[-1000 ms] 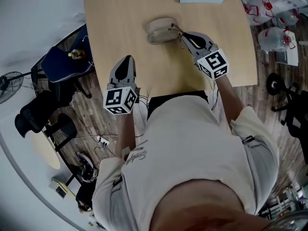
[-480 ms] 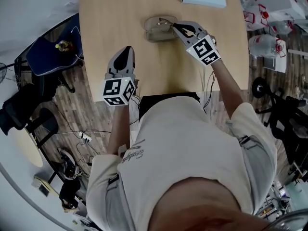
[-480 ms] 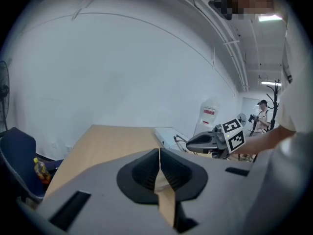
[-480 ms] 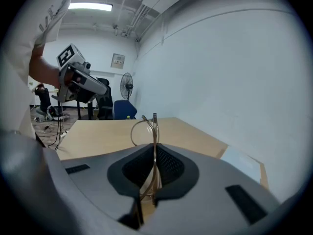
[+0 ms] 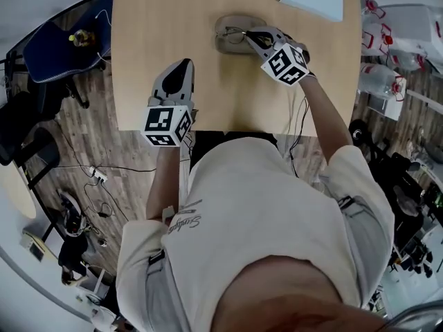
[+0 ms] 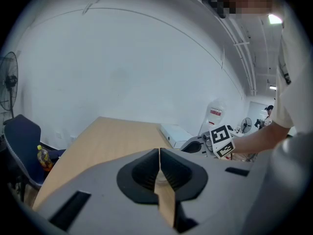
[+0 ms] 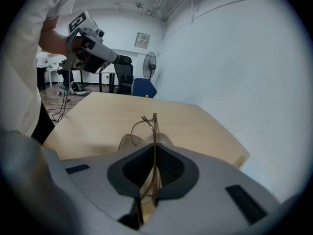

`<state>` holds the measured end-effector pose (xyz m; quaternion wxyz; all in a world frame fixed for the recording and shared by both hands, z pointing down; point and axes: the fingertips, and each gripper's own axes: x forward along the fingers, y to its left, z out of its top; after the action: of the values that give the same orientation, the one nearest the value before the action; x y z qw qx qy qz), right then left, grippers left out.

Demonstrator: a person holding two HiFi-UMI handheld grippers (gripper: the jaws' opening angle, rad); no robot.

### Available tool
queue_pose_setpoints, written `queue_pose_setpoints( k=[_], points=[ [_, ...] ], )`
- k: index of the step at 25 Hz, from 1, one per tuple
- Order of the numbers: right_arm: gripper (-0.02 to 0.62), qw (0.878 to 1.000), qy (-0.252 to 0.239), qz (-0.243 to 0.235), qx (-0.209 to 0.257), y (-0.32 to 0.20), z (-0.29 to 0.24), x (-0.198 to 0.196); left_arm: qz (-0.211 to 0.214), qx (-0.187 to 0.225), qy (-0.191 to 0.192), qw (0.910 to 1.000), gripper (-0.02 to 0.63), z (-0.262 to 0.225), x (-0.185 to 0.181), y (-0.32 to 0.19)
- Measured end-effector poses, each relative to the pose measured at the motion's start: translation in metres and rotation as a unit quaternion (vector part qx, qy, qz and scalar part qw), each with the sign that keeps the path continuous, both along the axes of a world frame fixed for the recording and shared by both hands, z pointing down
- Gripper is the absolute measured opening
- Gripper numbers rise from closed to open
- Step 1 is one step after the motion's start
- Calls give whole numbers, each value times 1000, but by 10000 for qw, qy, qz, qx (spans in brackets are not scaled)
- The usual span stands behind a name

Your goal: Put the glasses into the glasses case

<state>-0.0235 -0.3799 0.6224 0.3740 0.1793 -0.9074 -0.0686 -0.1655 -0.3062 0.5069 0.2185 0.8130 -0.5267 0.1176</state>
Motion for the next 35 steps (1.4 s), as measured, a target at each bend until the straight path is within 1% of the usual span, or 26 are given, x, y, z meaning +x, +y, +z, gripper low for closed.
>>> queue_pose_setpoints(
  k=[5, 10, 18, 24, 32, 35],
  points=[
    [9, 9978, 446, -497, -41, 0, 24, -15, -212, -89, 35, 9997, 17, 14, -12, 0],
    [9, 9939, 785, -732, -271, 4, 46, -20, -355, -143, 97, 9992, 17, 23, -21, 2],
    [9, 9908, 953, -821, -490, 7, 65, -25, -355, -156, 126, 9992, 17, 32, -28, 0],
    [11, 9883, 1146, -781, -635, 8, 77, -25, -389, -121, 187, 9990, 17, 31, -30, 4],
    [16, 9855, 1354, -924, -432, 12, 85, -23, -427, -68, 133, 9990, 17, 22, -29, 11],
    [33, 9848, 1393, -961, -384, 13, 87, -25, -407, -97, 119, 9991, 17, 20, -29, 16]
  ],
)
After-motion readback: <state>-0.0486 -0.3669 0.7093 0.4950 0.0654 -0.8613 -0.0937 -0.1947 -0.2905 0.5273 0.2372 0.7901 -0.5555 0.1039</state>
